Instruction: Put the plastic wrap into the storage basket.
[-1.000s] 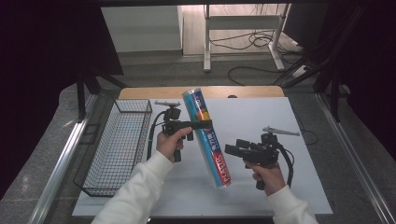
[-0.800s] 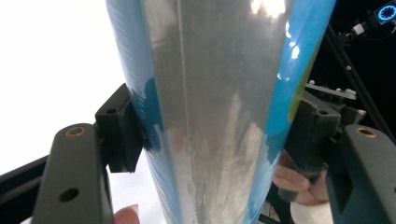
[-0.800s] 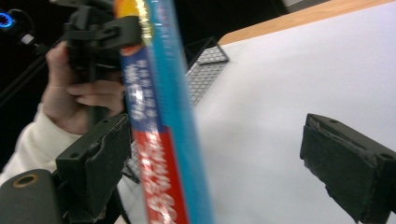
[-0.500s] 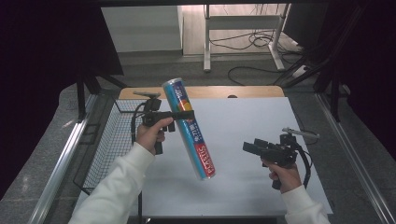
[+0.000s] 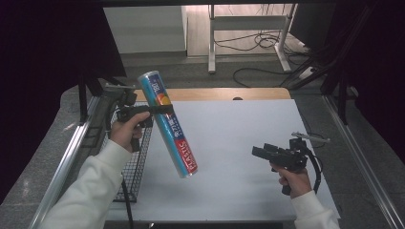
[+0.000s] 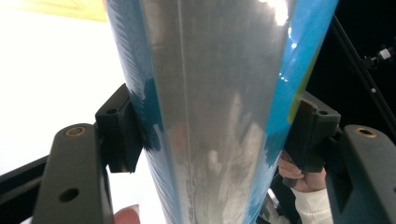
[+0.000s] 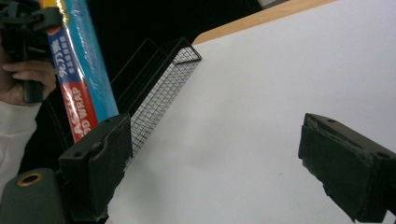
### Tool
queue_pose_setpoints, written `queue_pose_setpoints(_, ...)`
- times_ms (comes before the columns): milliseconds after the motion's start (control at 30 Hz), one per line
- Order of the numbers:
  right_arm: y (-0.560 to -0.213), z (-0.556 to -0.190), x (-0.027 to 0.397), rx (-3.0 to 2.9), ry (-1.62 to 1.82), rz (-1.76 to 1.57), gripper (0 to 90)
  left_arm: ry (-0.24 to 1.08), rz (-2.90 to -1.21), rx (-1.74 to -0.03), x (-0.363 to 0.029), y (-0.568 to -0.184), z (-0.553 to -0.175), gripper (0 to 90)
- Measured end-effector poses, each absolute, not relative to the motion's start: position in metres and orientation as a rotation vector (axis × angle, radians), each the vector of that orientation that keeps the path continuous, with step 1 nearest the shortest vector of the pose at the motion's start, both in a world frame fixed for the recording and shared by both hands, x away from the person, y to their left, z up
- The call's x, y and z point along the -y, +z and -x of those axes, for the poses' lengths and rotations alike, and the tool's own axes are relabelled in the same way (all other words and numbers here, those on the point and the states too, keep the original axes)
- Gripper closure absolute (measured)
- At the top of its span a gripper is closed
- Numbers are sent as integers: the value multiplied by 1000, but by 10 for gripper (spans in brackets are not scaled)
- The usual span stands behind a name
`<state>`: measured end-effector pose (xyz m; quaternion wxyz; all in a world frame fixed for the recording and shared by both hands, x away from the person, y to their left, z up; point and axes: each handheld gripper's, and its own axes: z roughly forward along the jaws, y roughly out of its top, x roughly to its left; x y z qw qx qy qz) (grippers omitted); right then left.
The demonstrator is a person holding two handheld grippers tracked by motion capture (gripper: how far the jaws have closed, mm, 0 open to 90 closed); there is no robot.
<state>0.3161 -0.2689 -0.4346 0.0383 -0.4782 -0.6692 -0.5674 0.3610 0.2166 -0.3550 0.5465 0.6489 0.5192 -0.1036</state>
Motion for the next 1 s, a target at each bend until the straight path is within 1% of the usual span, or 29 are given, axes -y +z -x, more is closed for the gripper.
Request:
queue_pose_setpoints(567, -443, -315, 272, 2084, -1693, 1495, 105, -124, -1524, -1307, -284, -335, -345, 320)
queue_pose_setpoints(1000, -447, -317, 268, 2100, -1657, 1507, 108, -71, -1545, -1391, -328, -335, -333, 320)
